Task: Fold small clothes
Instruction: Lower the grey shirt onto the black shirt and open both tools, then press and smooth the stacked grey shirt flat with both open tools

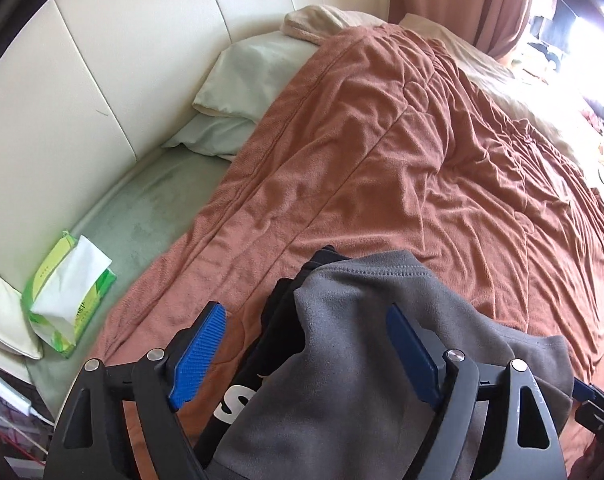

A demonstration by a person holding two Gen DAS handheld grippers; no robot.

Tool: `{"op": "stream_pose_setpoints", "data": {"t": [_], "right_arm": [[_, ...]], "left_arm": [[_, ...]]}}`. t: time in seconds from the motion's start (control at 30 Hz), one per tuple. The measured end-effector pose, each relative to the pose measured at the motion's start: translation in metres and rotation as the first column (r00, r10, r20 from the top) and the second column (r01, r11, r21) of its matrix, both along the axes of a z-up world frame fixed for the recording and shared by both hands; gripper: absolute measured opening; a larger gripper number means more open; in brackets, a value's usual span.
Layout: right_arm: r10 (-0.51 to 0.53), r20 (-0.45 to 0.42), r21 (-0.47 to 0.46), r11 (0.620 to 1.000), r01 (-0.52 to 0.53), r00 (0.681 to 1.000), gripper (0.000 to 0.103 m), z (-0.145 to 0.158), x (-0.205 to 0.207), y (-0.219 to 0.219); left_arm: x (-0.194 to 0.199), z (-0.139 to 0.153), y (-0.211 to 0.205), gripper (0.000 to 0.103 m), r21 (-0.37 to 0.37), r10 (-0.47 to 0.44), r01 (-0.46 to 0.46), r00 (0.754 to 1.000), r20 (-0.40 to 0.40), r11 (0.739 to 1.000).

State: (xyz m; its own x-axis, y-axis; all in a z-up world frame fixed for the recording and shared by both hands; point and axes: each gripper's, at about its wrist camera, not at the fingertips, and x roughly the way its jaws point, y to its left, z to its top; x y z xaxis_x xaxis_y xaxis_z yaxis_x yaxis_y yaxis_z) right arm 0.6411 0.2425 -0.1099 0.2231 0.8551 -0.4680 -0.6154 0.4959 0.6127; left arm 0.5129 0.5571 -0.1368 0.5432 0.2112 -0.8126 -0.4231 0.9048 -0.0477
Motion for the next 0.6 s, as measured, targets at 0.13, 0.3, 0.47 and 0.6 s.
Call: {"op": "stream_pose_setpoints", "data": {"t": [0.13, 0.3, 0.47, 0.6], "right_arm": [[-0.043, 0.002, -0.032, 0.999, 0.043, 0.999, 0.064, 0.0, 0.004, -0.006], [-0.064, 0.088, 0.046, 0.997, 0.06, 0.994, 0.048, 0.018, -0.009, -0.018], [0.056, 0.093, -0.023, 0.998, -0.054, 0.994, 0.038, 0.013, -0.014, 0.008], [0.071, 0.02, -0.082, 0.994, -0.069, 0.997, 0.038, -0.007, -0.009, 0.011]], "left_arm": [[0.0, 0.015, -0.011, 0.068, 0.025, -0.032, 0.032, 0.999, 0.033, 0.999], [0.014, 0.009, -0.024, 0.036, 0.024, -0.087, 0.087, 0.996, -0.01, 0.996], [0.03, -0.017, -0.027, 0.03, 0.014, -0.084, 0.086, 0.993, -0.078, 0.996], [0.043, -0.034, -0.023, 0.03, 0.032, -0.06, 0.064, 0.992, -0.115, 0.997]]}}
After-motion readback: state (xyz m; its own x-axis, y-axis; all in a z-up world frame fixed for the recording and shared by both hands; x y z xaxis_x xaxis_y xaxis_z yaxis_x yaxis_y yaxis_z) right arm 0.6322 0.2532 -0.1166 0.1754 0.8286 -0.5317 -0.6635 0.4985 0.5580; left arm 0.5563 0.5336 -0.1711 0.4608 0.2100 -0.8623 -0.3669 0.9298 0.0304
